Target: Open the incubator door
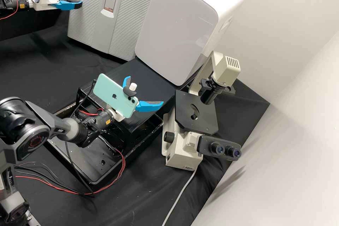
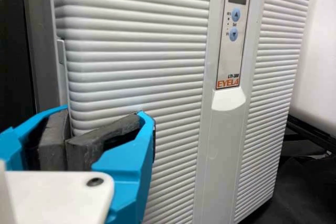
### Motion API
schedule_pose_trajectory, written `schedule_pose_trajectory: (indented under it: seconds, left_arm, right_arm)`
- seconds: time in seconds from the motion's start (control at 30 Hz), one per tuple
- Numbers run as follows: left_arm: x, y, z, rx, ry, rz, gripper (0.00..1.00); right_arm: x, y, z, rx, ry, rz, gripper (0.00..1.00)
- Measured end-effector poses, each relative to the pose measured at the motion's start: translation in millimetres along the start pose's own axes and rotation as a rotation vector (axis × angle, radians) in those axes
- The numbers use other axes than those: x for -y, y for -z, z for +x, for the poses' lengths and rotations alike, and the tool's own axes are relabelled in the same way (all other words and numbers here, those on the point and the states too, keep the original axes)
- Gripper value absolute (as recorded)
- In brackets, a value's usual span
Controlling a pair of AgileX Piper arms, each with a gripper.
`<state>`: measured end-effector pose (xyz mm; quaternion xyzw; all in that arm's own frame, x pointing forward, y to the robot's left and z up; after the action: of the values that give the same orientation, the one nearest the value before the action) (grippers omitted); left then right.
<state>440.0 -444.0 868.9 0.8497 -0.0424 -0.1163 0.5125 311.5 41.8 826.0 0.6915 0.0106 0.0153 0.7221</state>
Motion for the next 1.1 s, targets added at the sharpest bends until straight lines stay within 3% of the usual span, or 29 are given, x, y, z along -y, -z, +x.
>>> schedule_pose_trajectory:
  seconds: [0.5, 1.03, 1.1]
  left_arm:
    - [0.9, -5.7, -11.2, 0.007, 0.000, -0.012, 0.00]
    - [10.6, -37.9, -69.4, 0.167, 0.026, 0.014, 0.00]
    - [13.1, -42.2, -77.4, 0.206, 0.029, -0.001, 0.00]
  right_arm:
    - [0.0, 0.0, 0.0, 0.000, 0.000, 0.000, 1.00]
    - [0.0, 0.0, 0.0, 0.000, 0.000, 0.000, 1.00]
    - [0.0, 0.0, 0.0, 0.000, 0.000, 0.000, 1.00]
